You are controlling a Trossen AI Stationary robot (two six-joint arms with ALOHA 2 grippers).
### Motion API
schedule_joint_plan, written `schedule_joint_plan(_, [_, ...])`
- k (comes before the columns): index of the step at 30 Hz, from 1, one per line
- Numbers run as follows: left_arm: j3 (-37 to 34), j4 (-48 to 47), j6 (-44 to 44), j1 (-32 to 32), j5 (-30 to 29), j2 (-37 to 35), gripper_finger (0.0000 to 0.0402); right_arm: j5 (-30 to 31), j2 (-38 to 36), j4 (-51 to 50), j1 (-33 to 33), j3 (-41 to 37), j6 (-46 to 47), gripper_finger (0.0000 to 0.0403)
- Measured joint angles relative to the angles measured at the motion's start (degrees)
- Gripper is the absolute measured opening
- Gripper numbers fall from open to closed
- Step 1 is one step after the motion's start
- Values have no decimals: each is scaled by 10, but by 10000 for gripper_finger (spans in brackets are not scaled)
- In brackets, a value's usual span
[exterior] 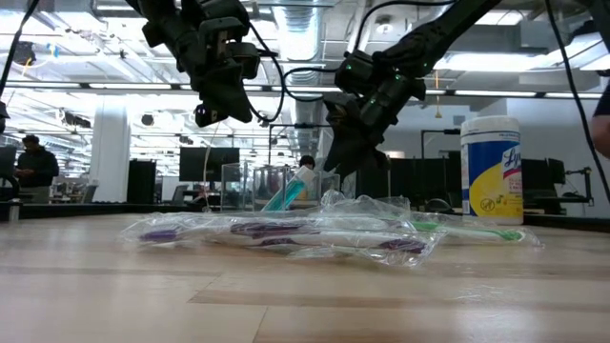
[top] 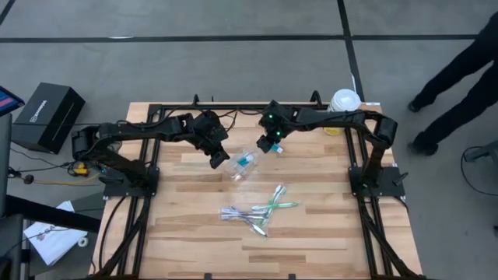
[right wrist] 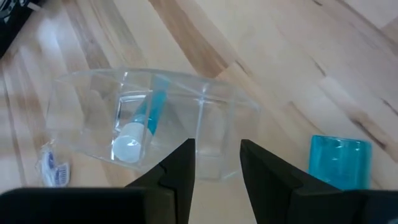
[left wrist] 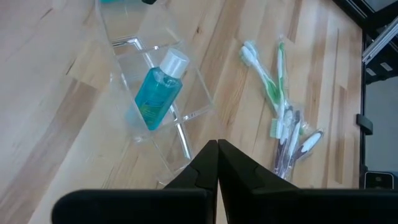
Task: Pick & Place toothbrushing station
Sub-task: Adjust the transparent organizer on the table
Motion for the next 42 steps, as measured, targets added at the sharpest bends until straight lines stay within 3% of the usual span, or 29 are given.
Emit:
schedule_joint_plan(11, [0,0,1,0,0,0,0,8,0,-4,0,0,5,109])
schedule_joint_plan(23, [0,0,1,-3,6,0,0,-1,8,2,-5,1,16,143])
schedule_joint_plan(28, [0,0,0,-3,12,0,0,-27,42,5,4,2,30,112])
schedule_joint_plan(34, [0,-1,0,-3,13,0,0,-18,58,-10,12,18,35,12])
schedule_joint_plan(42, [1,0,3,-3,12,0,0,24,57,-108,1,88,30,4])
